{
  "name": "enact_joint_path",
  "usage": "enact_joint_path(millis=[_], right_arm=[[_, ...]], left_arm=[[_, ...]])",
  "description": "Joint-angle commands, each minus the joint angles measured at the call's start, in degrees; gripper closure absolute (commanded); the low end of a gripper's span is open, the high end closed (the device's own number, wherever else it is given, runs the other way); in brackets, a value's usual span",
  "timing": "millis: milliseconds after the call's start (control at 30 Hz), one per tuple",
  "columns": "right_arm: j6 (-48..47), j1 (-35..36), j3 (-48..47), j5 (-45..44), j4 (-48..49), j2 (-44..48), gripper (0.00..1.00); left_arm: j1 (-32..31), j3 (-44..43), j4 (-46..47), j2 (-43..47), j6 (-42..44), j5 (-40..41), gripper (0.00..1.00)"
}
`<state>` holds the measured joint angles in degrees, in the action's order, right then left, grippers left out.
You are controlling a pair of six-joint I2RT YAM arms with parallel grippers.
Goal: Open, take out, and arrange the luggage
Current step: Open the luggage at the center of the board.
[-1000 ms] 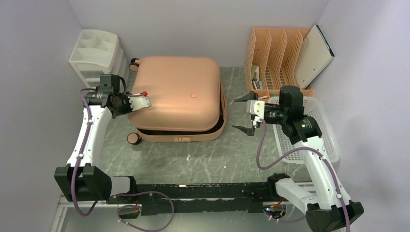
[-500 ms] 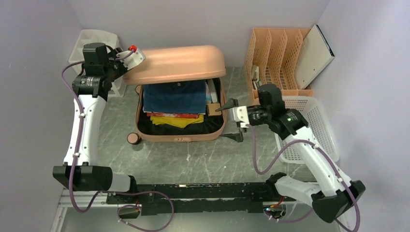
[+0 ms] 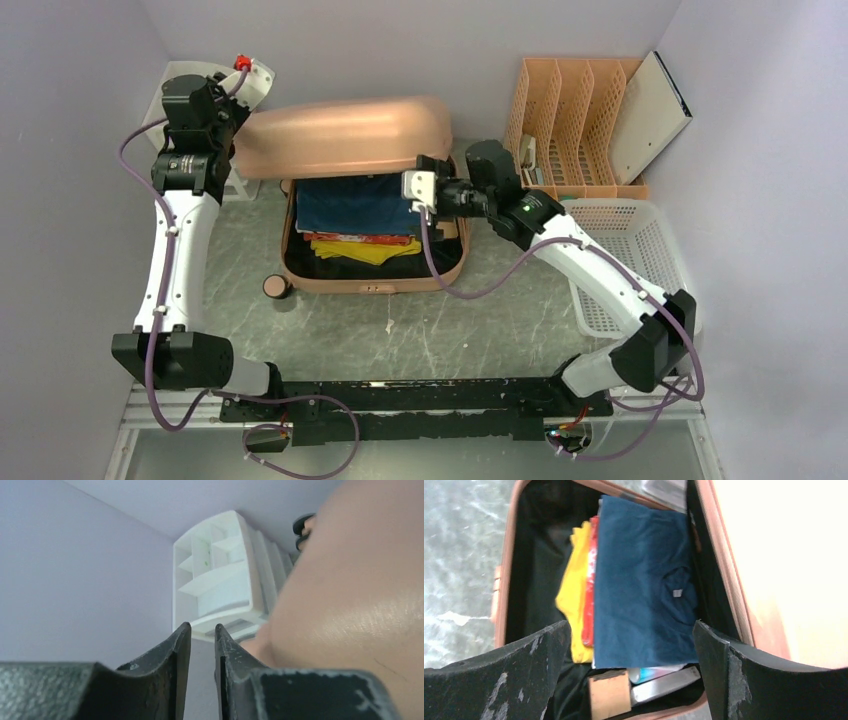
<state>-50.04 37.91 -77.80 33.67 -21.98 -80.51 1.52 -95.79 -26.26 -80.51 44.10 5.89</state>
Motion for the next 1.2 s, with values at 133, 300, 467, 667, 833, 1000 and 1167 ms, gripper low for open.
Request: enact_joint_path(millis=[133, 300, 467, 667, 833, 1000, 1167], right_arm=[[7.73, 0.11, -8.40, -15.16, 15.70, -6.70, 0.00], [8.90, 0.13, -7.72, -16.87, 19.29, -7.73, 0.00], [8.92, 0.14, -13.06, -19.34, 18.59, -10.39, 0.00], [8.08, -0.40, -19.00, -25.37, 20.33, -15.30, 0.00], [8.81, -1.48, -22.07, -27.59, 21.78, -18.71, 0.00], [8.39, -2.31, -24.30, -29.25, 22.55, -21.54, 0.00], [8.28, -2.90, -24.66, -29.88, 23.65, -22.47, 0.00]], left_arm=[[0.15, -0.01, 9.33, 1.40, -7.47, 1.39, 0.70], [0.15, 1.45, 9.42, 4.00, -8.44, -0.46, 0.64], [0.15, 2.58, 8.62, 7.41, -9.51, -2.24, 0.61], [0.15, 5.41, 7.72, 11.58, -12.43, -4.18, 0.56], [0.15, 9.66, 6.78, 15.37, -13.29, -6.26, 0.54], [0.15, 15.65, 6.80, 19.60, -13.06, -9.36, 0.53], [0.15, 20.57, 7.43, 22.00, -12.99, -10.55, 0.52]])
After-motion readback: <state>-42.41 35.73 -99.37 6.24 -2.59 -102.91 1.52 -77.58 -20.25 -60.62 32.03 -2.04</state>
